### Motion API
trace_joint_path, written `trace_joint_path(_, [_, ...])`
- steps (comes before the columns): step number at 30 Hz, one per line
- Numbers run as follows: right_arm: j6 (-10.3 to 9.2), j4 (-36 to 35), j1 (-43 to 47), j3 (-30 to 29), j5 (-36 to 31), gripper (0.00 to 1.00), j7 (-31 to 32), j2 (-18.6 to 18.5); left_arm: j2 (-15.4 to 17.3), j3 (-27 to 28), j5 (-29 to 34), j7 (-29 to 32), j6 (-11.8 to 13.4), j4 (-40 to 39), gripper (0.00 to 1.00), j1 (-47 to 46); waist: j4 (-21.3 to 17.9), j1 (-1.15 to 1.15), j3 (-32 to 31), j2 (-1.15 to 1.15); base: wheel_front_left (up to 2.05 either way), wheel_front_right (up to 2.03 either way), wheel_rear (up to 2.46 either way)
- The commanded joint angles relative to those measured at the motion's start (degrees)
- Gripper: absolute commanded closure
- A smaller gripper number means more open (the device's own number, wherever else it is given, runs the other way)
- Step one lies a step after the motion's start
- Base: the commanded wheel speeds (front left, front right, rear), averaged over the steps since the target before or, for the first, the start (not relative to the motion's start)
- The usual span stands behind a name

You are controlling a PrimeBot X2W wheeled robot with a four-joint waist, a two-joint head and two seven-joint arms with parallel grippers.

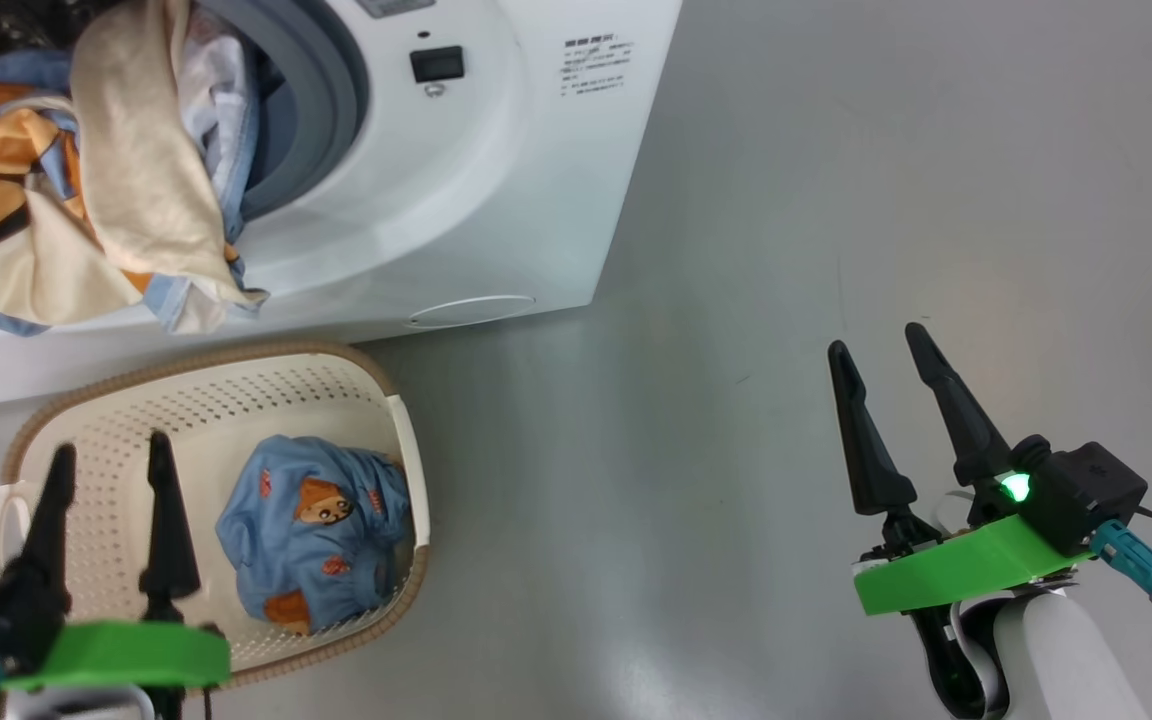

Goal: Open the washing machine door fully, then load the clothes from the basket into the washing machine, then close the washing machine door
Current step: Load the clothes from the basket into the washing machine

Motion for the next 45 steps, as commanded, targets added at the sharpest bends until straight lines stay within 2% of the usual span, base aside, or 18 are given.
trace_joint_path(1, [0.35, -0.9, 1.2, 1.7, 0.0, 0.0, -0.4, 0.0, 1.6, 1.8, -0.4, 0.3, -0.1, -0.7, 0.0, -2.2, -0.3, 0.0, 0.0, 0.0, 0.0, 0.0, 0.0])
trace_joint_path(11, [0.35, -0.6, 0.2, 2.5, 0.6, 0.0, -0.4, 0.0, 4.0, 1.7, -1.0, 3.7, -0.4, 1.7, 0.0, -10.9, -1.6, 0.0, 0.7, 0.0, 0.0, 0.0, 0.0])
trace_joint_path(21, [0.35, -0.3, -0.5, 2.6, 1.2, 0.0, -0.4, 0.0, 6.2, 1.4, -2.7, 9.7, -1.2, 8.6, 0.0, -20.3, -2.8, 0.0, 2.0, 0.0, 0.0, 0.0, 0.0])
trace_joint_path(28, [0.35, -0.3, -0.8, 2.5, 1.6, 0.0, -0.4, 0.0, 6.6, 2.9, -6.2, 13.1, -1.5, 15.4, 0.0, -25.3, -3.4, 0.0, 3.0, 0.0, 0.0, 0.0, 0.0])
trace_joint_path(41, [0.35, 0.1, -1.2, 2.8, 2.8, 0.0, -0.4, 0.0, 6.5, 3.7, -10.2, 18.8, -1.1, 21.8, 0.0, -31.4, -3.5, 0.0, 4.1, 0.0, 0.0, 0.0, 0.0])
trace_joint_path(42, [0.35, 0.2, -1.2, 2.9, 2.9, 0.0, -0.4, 0.0, 6.5, 3.8, -10.4, 18.8, -1.1, 21.9, 0.18, -31.8, -3.6, 0.0, 4.2, 0.0, 0.0, 0.0, 0.0])
trace_joint_path(44, [0.35, 0.2, -1.3, 2.9, 3.1, 0.0, -0.4, 0.0, 6.2, 4.2, -11.2, 18.5, -1.1, 22.1, 0.67, -32.6, -3.6, 0.0, 4.3, 0.0, 0.0, 0.0, 0.0])
trace_joint_path(45, [0.35, 0.3, -1.3, 2.9, 3.2, 0.0, -0.4, 0.0, 6.2, 4.3, -11.4, 18.2, -1.2, 22.1, 0.8, -33.0, -3.6, 0.0, 4.4, 0.0, 0.0, 0.0, 0.0])
